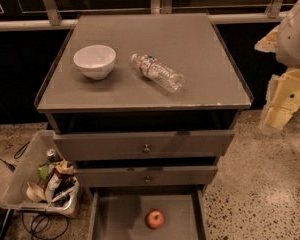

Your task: Pick apple from bottom drawer and place on counter

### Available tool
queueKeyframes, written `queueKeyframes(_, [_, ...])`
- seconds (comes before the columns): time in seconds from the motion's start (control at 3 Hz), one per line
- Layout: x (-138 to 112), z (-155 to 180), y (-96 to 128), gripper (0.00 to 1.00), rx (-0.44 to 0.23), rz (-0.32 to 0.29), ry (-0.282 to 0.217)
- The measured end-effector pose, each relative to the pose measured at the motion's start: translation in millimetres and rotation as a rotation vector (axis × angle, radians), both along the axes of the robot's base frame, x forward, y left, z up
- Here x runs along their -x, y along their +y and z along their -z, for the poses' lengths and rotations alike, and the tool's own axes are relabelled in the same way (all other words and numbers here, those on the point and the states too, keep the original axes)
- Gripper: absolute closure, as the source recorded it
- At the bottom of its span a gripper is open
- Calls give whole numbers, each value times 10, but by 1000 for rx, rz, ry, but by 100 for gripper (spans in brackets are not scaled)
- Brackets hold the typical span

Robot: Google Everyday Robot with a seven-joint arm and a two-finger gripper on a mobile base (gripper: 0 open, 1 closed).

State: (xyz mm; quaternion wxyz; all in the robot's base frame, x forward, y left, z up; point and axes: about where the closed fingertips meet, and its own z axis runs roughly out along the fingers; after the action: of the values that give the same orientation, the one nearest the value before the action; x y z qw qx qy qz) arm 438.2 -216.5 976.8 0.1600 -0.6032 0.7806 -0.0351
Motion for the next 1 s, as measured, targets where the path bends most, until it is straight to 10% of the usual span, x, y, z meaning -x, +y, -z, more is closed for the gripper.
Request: queueKeyframes(1.0, [34,646,75,0,-128,-14,-32])
